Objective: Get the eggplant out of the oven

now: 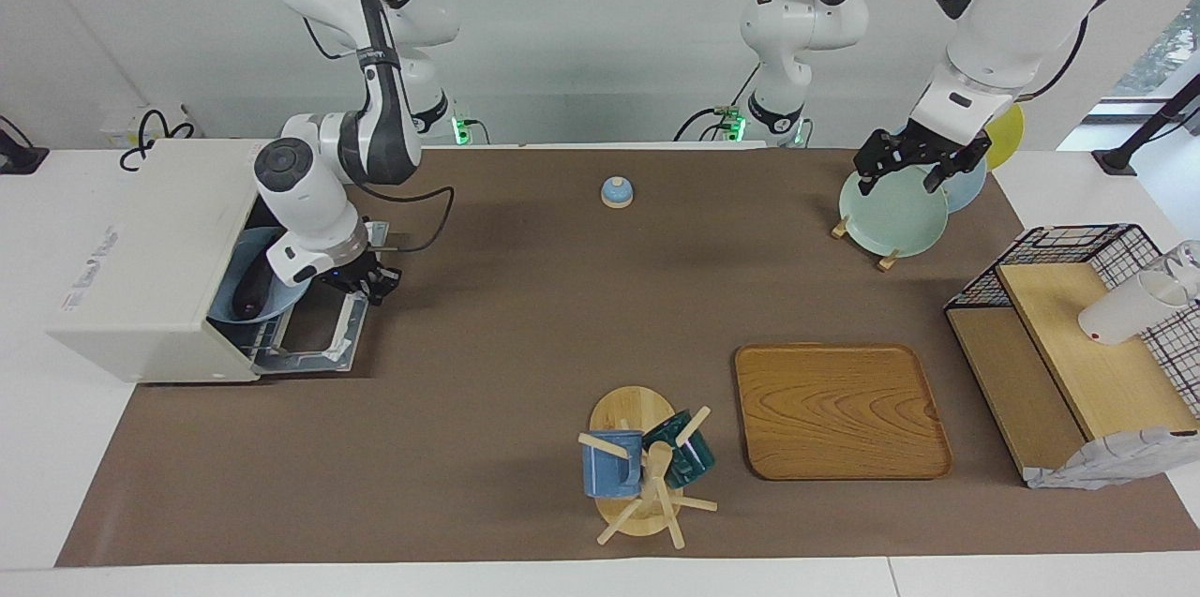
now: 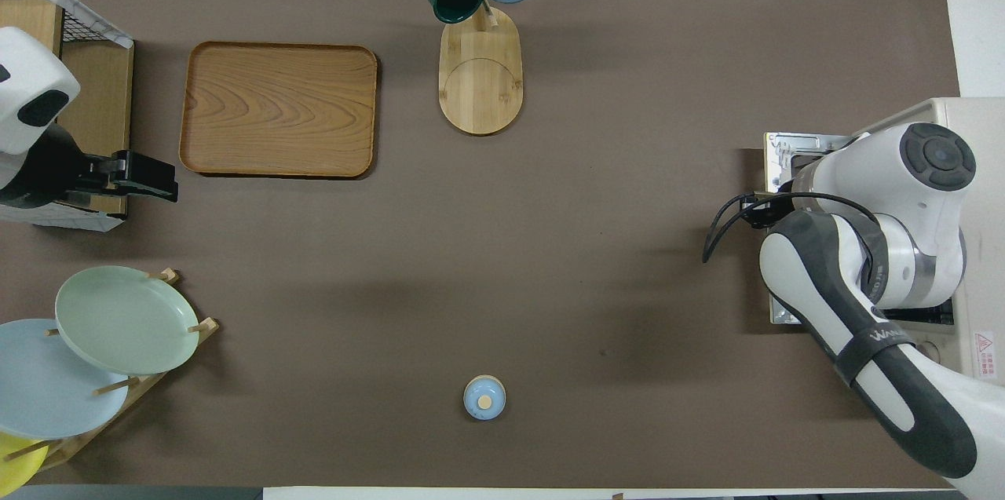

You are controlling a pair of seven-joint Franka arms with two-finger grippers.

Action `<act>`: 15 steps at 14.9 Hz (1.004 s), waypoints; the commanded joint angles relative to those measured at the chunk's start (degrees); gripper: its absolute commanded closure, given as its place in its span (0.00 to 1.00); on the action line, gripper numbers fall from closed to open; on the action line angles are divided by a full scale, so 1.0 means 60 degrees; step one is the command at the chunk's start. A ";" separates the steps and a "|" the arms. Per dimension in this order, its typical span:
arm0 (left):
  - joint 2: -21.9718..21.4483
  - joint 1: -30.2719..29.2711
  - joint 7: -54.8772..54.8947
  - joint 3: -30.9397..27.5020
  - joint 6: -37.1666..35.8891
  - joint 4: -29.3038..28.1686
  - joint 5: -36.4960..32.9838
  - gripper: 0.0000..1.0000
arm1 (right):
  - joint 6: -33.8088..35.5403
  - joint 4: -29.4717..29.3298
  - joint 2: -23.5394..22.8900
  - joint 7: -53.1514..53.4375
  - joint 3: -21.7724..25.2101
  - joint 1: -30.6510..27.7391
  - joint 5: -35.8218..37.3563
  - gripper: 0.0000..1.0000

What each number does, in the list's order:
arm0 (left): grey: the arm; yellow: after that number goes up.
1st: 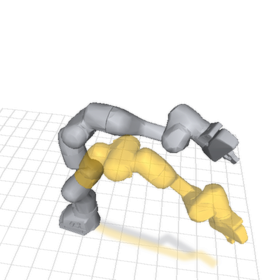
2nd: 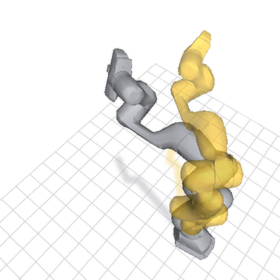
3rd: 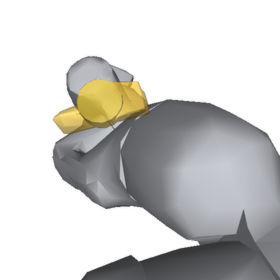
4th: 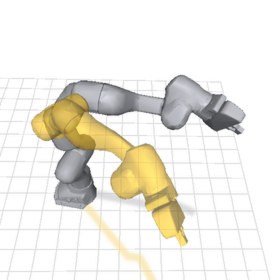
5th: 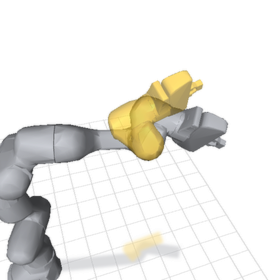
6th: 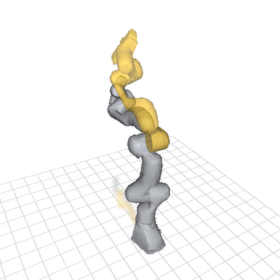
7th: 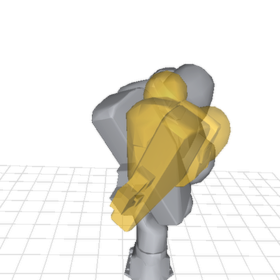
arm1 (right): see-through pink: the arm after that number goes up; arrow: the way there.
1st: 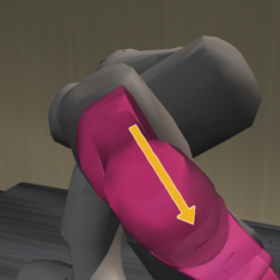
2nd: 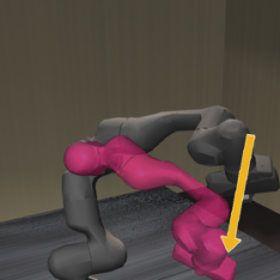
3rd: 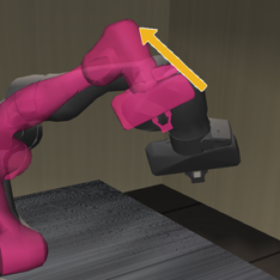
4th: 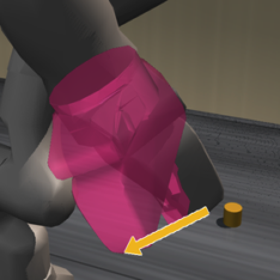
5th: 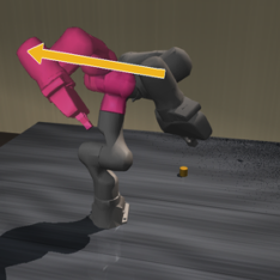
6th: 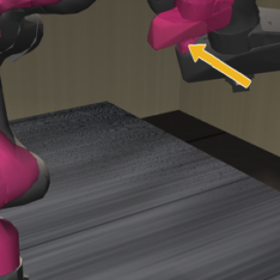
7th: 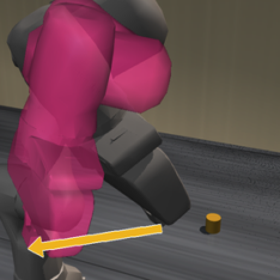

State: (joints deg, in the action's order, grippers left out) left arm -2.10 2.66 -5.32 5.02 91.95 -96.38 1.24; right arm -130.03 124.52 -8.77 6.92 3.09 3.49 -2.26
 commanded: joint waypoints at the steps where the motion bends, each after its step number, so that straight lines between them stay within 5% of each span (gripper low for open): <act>1: -0.0031 0.0040 -0.0036 -0.0061 -0.0002 -0.0007 0.0071 0.00 | -0.0331 -0.0157 -0.0135 -0.0070 0.0174 -0.0216 0.0040 1.00; 8: -0.0031 0.0025 -0.0036 -0.0061 -0.0002 -0.0007 0.0071 0.00 | 0.1408 -0.0990 0.0157 0.0618 0.0173 0.0415 -0.0224 1.00; 12: -0.0031 0.0040 -0.0036 -0.0061 -0.0002 -0.0007 0.0071 0.00 | 0.2319 -0.1212 0.0713 0.0502 0.0232 0.0036 0.0330 0.14; 15: -0.0031 0.0040 -0.0036 -0.0061 -0.0002 -0.0007 0.0071 0.00 | 0.2598 -0.1212 0.0875 0.0298 0.0232 -0.0126 0.1313 0.14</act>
State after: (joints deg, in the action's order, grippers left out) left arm -2.10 2.66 -5.32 5.02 91.95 -96.38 1.24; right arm -115.50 116.76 -4.60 10.19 4.71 3.78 2.84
